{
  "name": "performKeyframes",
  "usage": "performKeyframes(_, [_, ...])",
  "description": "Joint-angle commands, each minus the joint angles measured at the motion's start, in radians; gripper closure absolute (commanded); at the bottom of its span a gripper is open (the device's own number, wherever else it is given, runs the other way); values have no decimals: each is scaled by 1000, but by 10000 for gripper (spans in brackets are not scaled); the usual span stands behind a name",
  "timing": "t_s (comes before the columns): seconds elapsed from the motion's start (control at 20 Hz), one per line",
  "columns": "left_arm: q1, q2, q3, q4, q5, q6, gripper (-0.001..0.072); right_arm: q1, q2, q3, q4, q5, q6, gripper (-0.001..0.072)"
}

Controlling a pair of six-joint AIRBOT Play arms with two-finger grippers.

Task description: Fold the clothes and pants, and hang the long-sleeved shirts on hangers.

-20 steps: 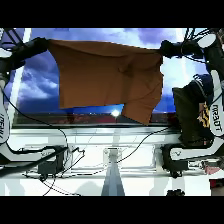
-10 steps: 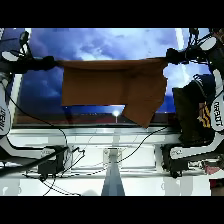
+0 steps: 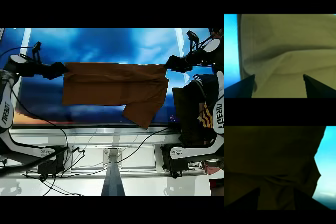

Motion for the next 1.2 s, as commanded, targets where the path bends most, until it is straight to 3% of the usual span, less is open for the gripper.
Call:
performKeyframes(0.0, [56,94,1,51,-119,34,18,-1,68,-2,-92,140,-5,260])
performKeyframes(0.2, [148,241,1,171,-207,33,18,-1,204,-157,-92,175,-3,261])
performKeyframes(0.35, [206,295,1,165,-215,31,18,-1,357,-447,-91,162,-2,261])
performKeyframes(0.6, [240,283,-1,195,-241,-77,21,0,583,-898,18,-22,70,262])
performKeyframes(0.8, [240,268,-1,194,-292,-80,21,0,577,-1050,203,-271,75,262])
performKeyframes(1.0, [240,267,-1,192,-299,-96,21,0,510,-1054,232,-335,74,262])
performKeyframes(1.05, [240,267,-1,192,-300,-95,21,0,496,-1054,232,-351,72,290])
performKeyframes(1.15, [240,267,-1,193,-301,-119,21,0,486,-1054,232,-396,66,585])
